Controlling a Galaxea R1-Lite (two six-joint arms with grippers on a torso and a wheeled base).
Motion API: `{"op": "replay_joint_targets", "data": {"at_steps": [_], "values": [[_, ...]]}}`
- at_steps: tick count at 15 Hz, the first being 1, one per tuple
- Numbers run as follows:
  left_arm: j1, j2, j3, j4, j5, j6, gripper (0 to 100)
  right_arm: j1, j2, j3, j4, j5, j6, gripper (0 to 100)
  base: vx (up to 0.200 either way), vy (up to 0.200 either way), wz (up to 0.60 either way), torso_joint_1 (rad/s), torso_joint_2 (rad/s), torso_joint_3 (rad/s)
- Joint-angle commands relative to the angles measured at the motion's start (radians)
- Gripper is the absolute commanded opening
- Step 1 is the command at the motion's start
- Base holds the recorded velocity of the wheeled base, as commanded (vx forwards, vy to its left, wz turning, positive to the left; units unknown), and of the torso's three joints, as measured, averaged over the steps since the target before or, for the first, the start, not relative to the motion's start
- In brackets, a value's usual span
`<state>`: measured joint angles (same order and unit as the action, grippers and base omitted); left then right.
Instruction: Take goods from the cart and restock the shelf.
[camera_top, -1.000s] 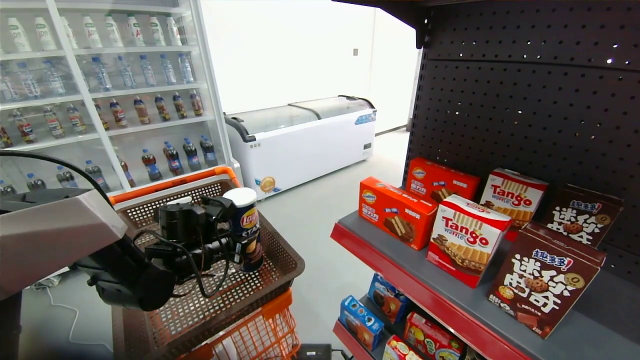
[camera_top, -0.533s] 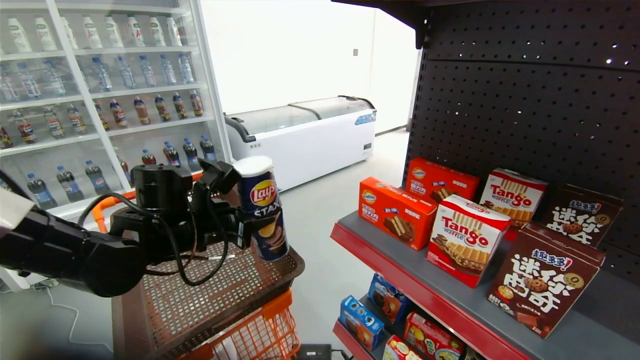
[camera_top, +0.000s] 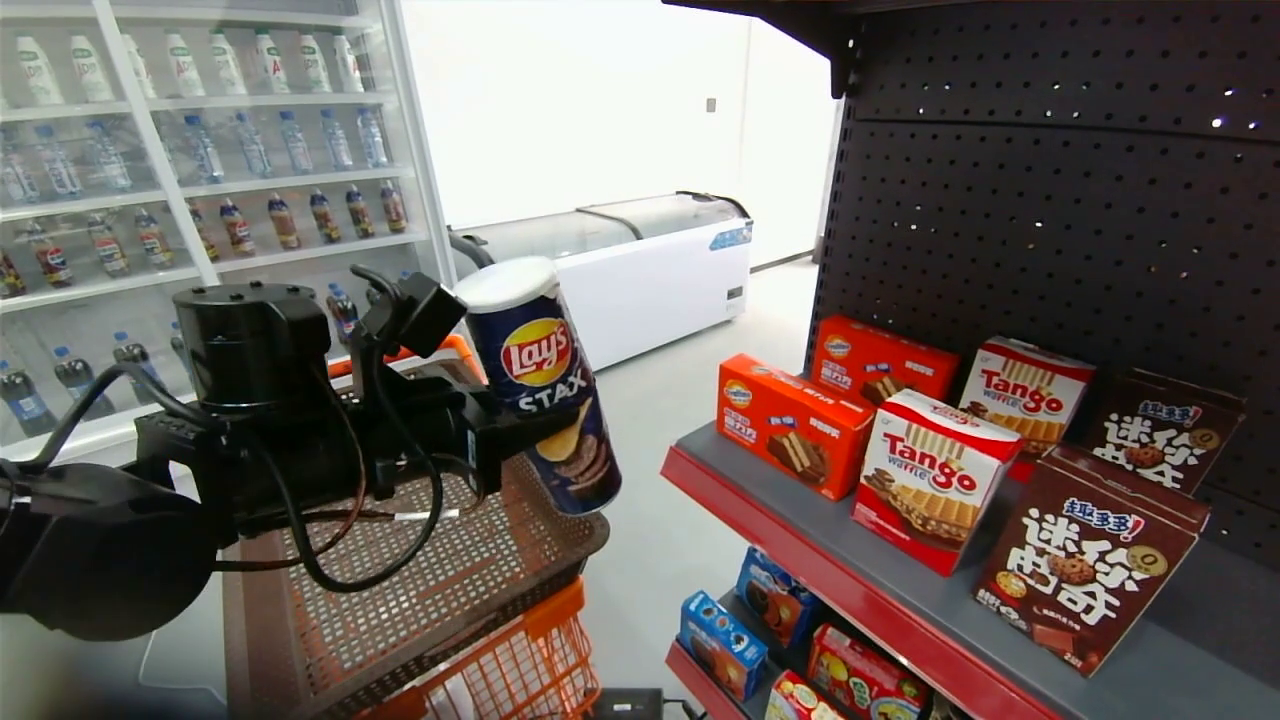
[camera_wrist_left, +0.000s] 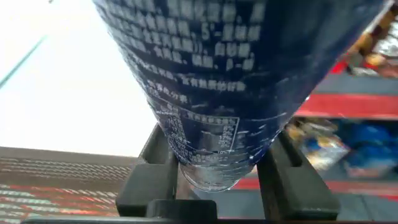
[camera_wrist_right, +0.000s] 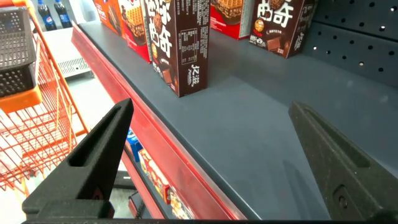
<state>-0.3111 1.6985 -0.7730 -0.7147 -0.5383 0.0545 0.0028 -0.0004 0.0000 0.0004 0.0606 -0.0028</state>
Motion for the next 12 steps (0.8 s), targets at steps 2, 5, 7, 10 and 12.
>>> {"op": "replay_joint_targets", "data": {"at_steps": [2,5,7,10,12], "values": [[-0.026,-0.051,0.018,0.014,-0.063,-0.002,0,0.000,0.000,0.000,0.000,0.001,0.000,100,0.000,0.000,0.00,0.000,0.00,0.000],[-0.040,-0.068,0.021,0.021,-0.123,-0.005,0,0.000,0.000,0.000,0.001,0.001,0.000,100,0.000,0.000,0.00,0.000,0.00,0.000],[-0.088,-0.129,0.021,0.130,-0.169,-0.004,0,0.000,0.000,0.000,0.000,0.001,0.000,100,0.000,0.000,0.00,0.000,0.00,0.000],[-0.157,-0.209,0.024,0.259,-0.196,0.001,0,0.000,0.000,0.000,0.000,0.001,0.000,100,0.000,0.000,0.00,0.000,0.00,0.000],[-0.183,-0.240,0.046,0.270,-0.203,0.002,0,0.000,0.000,0.000,0.000,0.001,0.000,100,0.000,0.000,0.00,0.000,0.00,0.000]]}}
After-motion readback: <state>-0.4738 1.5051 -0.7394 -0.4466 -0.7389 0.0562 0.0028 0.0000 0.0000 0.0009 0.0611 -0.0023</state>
